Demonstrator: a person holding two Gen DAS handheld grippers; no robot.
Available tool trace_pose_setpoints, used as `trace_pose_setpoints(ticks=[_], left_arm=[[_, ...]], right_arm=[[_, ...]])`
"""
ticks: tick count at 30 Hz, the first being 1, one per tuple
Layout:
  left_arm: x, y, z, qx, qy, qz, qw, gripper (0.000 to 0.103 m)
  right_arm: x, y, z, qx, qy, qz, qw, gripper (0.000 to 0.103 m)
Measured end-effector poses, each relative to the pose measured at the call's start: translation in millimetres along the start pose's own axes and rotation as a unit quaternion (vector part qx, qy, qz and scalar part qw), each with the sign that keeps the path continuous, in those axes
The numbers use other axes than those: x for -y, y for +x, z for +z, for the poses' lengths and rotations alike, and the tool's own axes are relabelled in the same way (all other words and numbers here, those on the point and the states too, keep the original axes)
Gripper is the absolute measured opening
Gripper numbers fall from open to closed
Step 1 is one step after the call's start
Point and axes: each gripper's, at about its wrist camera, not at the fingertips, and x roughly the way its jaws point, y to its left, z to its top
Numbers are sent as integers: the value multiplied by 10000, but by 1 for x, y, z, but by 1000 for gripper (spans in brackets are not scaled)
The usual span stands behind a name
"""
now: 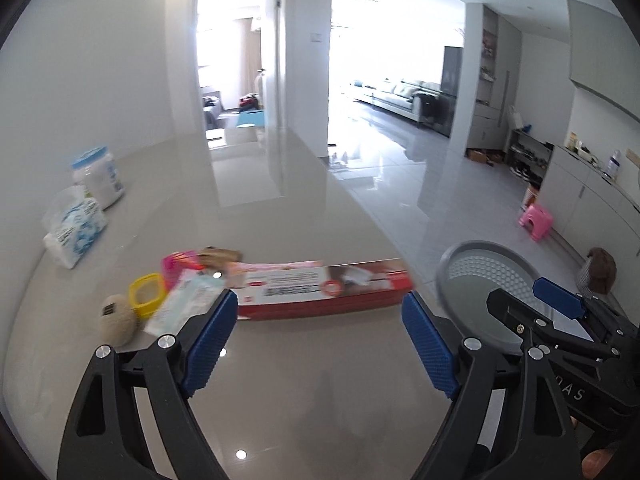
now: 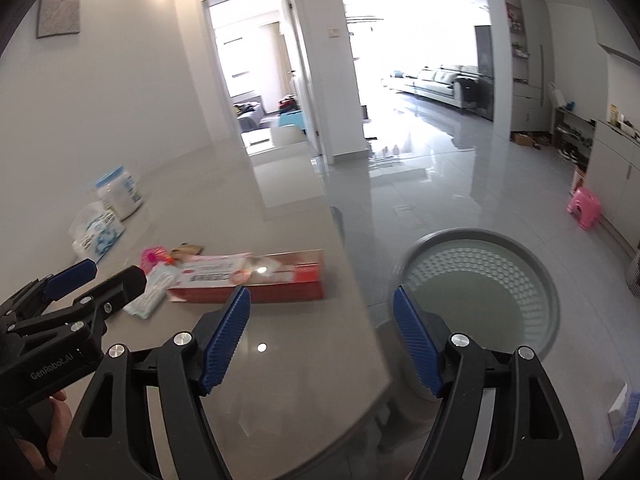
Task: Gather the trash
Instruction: 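Move both open tools back over the table toward the fluffy ball, then close the left tool on the fluffy beige ball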
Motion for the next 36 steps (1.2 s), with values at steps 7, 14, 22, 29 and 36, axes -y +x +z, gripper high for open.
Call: trace_pose_setpoints(ticks=[7,14,22,29,36], left_arm=[[-80,-9,-29,-139,-460,546,9974,84],[-149,4,-63,-497,-890,1086,9888,84],[-211,34,-73,-720,-1226,1399,9799,84],[-241,74,-64,-935,-1285,1540,9752,85],[-254,111,-53,-1134,-1344,1394,9745,85]], right_arm=[[-71,26,-15,-282,-479,436,9975,71],[-120,55,-35,-664,-793,679,9923,71],[-143,86,-46,-952,-890,676,9892,71],[-150,103,-47,-1095,-949,584,9877,71],[-152,117,-44,-1202,-909,580,9869,71]])
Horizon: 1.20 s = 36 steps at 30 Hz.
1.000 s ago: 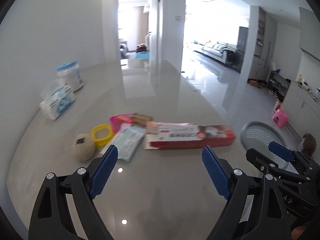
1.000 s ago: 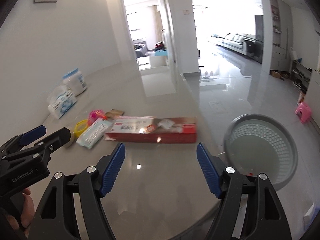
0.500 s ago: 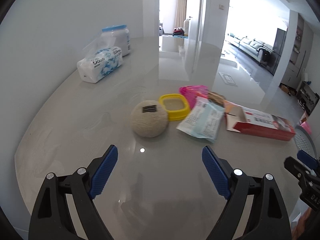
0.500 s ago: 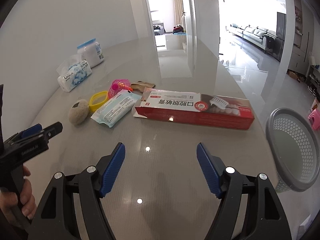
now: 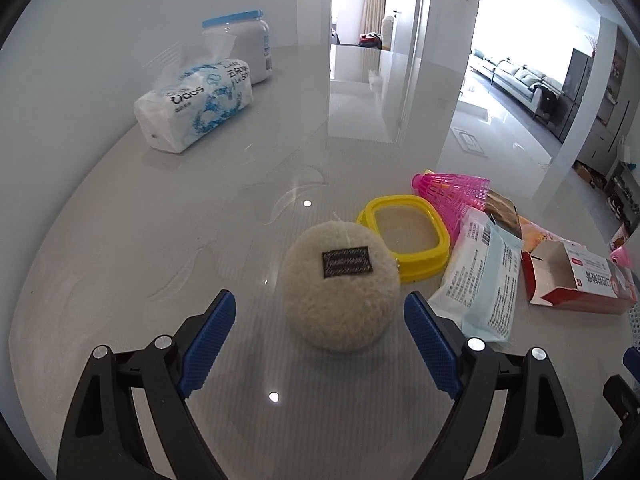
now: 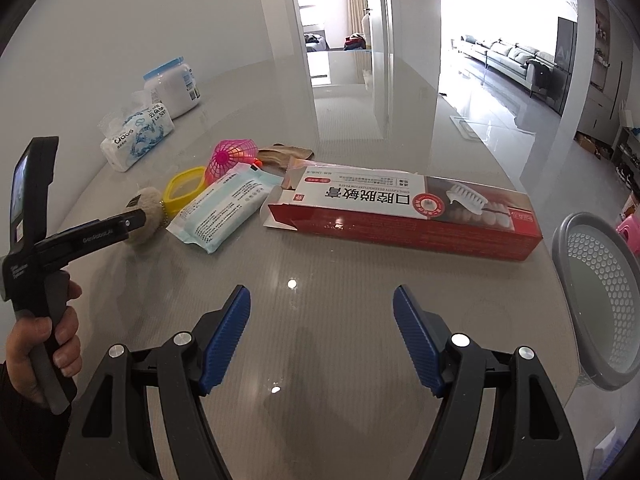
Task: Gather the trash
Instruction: 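Close the left tool on the fluffy beige ball, then grasp the red toothpaste box with the right tool while the left holds the ball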
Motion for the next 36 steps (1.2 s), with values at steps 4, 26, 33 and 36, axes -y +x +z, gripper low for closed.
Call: trace_pose_setpoints(ticks=[4,26,33,36], left_arm=[[7,11,6,-61,63,-85,9999,85],[20,-29,-11,164,199,-32,9997,57],[43,-51,-21,163,268,-281,9991,57],[55,-57,-22,157,290,-383,9987,57]], right_arm=[[1,6,2,-34,15,-10,10000,71],[50,-4,-1,109,215,-341,9991,71],[97,-21,13,306,-340,-444,9980,77],[113,-22,22,257,-683,-301,9969,80]])
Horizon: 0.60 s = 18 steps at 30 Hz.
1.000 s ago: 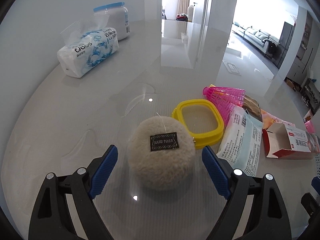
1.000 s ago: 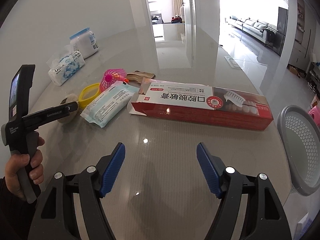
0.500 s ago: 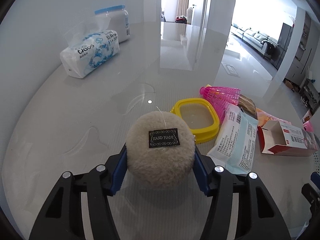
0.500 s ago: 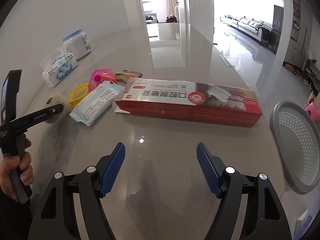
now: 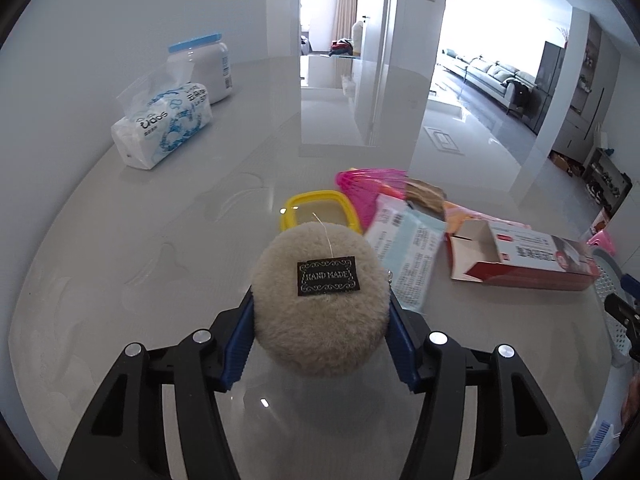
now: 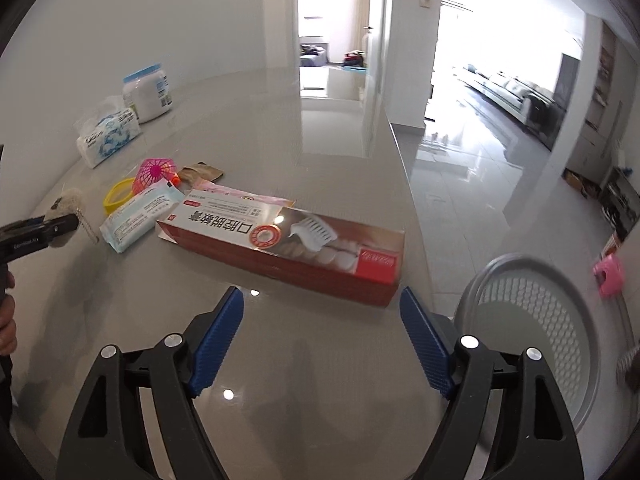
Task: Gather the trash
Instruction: 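Grasp the red toothpaste box with the right tool while the left holds the ball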
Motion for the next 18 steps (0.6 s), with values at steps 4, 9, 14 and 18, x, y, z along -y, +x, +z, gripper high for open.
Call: trace_pose_setpoints(ticks=[4,9,14,18], left_arm=[[17,-7,2,8,28,-93,10000,57],[35,-13,3,-42,55,-135,9999,57],[42,-18,6,-29,42,-43,10000,57],[44,-23,9,-7,29,63,10000,57]], right_arm=[[7,3,16,-58,-791,442,9959,82],[7,16,39,-251,-1629,1177,9793,86],[-2,42,57,-556,-2232,1540,9609,86],[-15,62,65,-813,-2885,1586,9407,86]])
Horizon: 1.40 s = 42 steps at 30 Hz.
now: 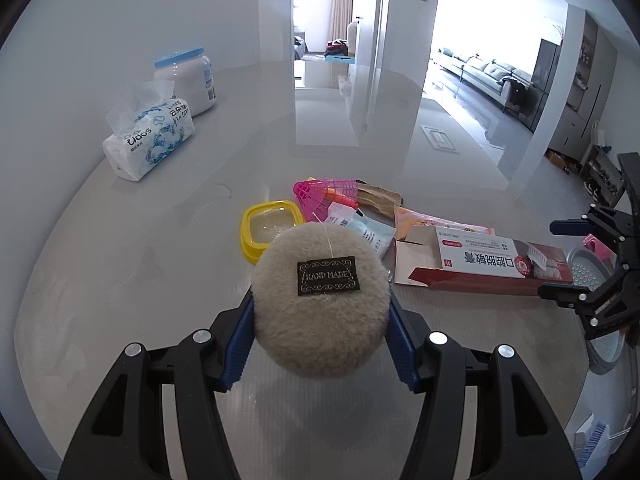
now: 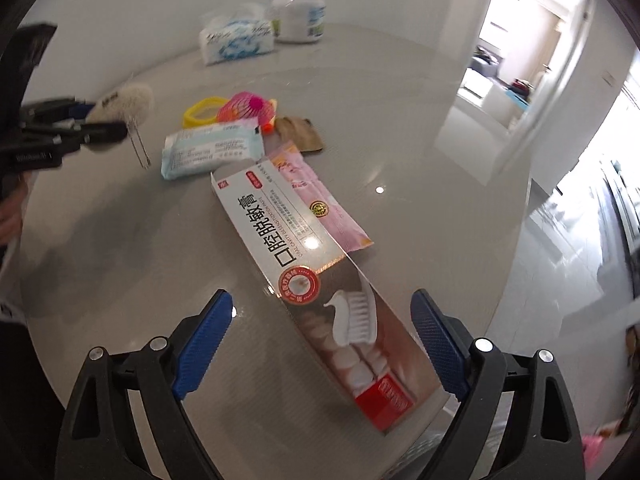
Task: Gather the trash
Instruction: 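Grasp the red toothpaste box with the right tool while the left holds the ball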
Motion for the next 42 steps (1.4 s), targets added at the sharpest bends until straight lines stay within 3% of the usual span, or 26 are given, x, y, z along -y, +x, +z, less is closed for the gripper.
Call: trace_pose_setpoints(ticks=[10,18,22,24,29,32,38,42], left_arm=[[-4,2,4,-30,-125,126,9998,57],[-6,4,7,-52,-152,110,9998,57],[-8,5,6,-62,-174,49,9998,57],[-9,6,6,-65,-178,14,9998,57],[-10,3,2,-38,-191,-73,9998,57],[-11,0,0,2,-181,-67,9998,57],[-10,-11,-6,137,-130,-101,9998,57],[-2,-23,-12,261,34,-115,9996,57]], right_arm=[[0,46,21,-819,-972,222,9916,86],[1,69,24,-985,-745,505,9911,86],[0,67,23,-969,-515,747,9911,67],[-2,66,22,-982,-446,747,9914,66],[-18,57,17,-854,-125,689,9939,58],[-29,45,14,-646,91,448,9969,54],[-54,10,2,62,966,370,9946,53],[-70,-13,-10,461,1439,68,9885,53]])
